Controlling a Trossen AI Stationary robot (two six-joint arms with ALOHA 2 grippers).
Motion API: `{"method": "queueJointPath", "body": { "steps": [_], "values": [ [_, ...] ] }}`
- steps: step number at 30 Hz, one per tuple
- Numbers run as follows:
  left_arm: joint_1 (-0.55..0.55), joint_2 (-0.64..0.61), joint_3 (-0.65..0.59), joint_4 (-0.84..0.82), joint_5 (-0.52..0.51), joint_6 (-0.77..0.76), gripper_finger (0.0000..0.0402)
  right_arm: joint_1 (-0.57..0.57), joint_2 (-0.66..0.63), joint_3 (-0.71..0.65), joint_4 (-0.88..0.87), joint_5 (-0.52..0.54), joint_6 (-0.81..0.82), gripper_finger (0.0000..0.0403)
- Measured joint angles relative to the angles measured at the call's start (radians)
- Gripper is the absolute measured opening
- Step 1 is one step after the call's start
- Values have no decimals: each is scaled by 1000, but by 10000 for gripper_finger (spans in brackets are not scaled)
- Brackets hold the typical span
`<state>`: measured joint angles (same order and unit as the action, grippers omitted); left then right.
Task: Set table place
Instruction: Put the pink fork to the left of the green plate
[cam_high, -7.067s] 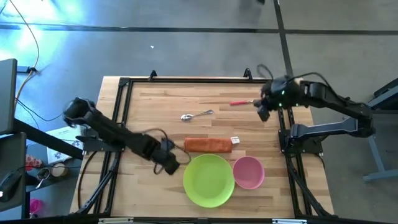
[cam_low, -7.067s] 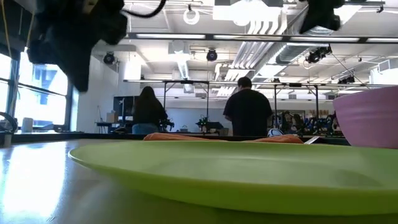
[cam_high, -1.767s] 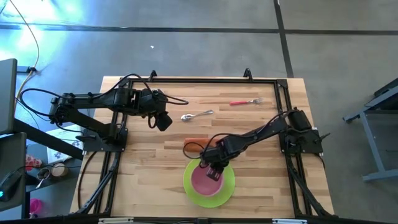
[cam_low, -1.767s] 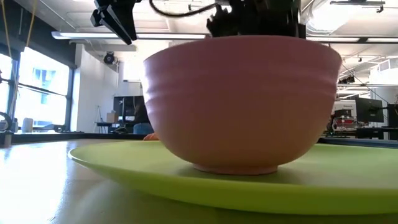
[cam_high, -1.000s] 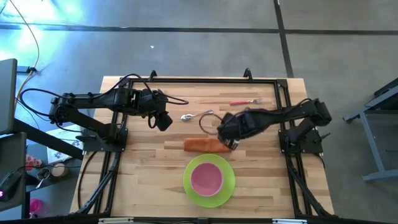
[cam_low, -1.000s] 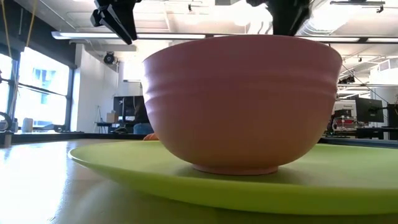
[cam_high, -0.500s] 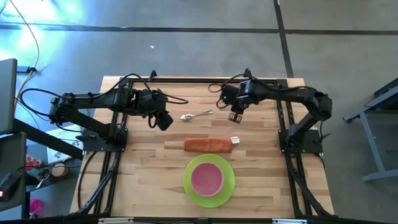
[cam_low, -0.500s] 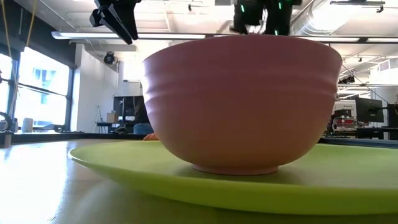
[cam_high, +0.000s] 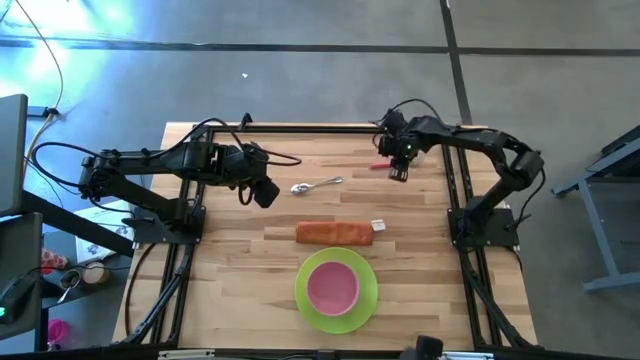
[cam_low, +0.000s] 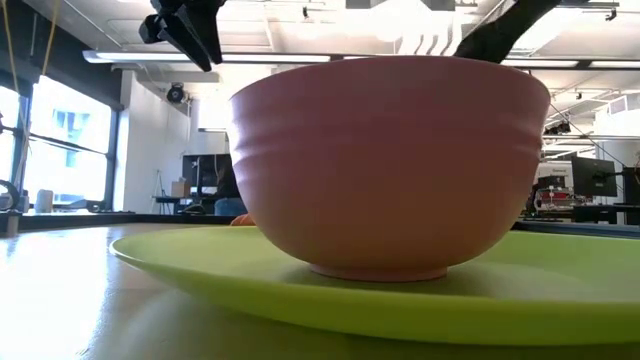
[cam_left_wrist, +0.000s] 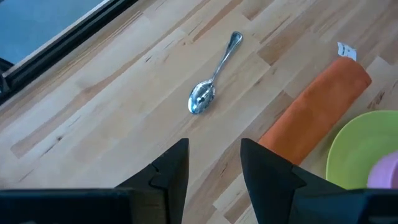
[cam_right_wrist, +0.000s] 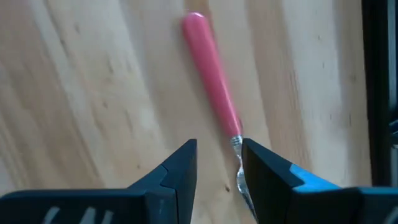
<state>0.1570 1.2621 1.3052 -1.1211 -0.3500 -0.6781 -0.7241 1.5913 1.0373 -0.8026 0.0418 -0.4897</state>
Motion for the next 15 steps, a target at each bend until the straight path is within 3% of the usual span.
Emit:
{"method": "queueJointPath", "body": {
  "steps": [7,15],
  "values": [
    [0,0,0,-4,0,-26,136,-90,23,-7,23,-42,-69,119],
    [0,0,0,-4,1,-37,136,-95,98,-7,77,-43,-147,119]
  ]
}}
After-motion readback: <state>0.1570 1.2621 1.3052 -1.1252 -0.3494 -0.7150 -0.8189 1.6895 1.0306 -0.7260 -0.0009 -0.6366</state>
